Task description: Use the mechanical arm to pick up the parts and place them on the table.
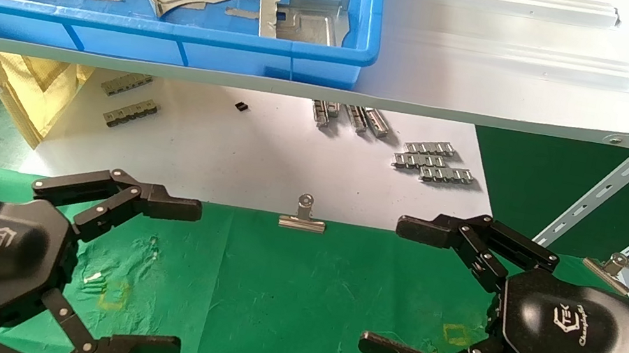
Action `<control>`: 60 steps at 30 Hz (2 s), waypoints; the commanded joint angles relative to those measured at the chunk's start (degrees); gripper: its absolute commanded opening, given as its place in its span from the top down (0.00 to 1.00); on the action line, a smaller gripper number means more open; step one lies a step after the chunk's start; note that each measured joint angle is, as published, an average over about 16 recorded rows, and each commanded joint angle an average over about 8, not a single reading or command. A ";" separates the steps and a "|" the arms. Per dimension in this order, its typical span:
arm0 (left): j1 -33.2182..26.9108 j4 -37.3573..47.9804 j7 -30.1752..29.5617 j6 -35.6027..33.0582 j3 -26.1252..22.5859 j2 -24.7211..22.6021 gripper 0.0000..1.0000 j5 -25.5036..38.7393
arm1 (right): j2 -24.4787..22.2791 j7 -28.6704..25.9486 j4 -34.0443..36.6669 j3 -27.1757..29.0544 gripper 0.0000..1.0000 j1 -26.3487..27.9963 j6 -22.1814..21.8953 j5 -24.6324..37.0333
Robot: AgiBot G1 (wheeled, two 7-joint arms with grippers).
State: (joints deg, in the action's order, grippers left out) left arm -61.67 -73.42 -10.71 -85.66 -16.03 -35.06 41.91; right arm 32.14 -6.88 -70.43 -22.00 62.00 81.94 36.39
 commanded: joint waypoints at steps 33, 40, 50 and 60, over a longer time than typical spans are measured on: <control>0.00 0.00 0.00 0.00 0.00 0.00 0.00 0.00 | 0.00 0.00 0.00 0.00 1.00 0.00 0.00 0.00; 0.00 0.00 0.00 0.00 0.00 0.00 0.00 0.00 | 0.00 0.00 0.00 0.00 1.00 0.00 0.00 0.00; -1.52 0.26 -0.24 0.47 0.05 -0.20 0.00 0.49 | 0.00 0.00 0.00 0.00 1.00 0.00 0.00 0.00; -23.76 14.70 -0.24 7.24 -2.65 -6.73 0.00 12.58 | 0.00 0.00 0.00 0.00 1.00 0.00 0.00 0.00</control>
State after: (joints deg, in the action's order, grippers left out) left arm -85.21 -57.20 -10.56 -78.39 -19.26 -42.49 54.92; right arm 32.14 -6.88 -70.43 -22.00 62.00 81.94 36.39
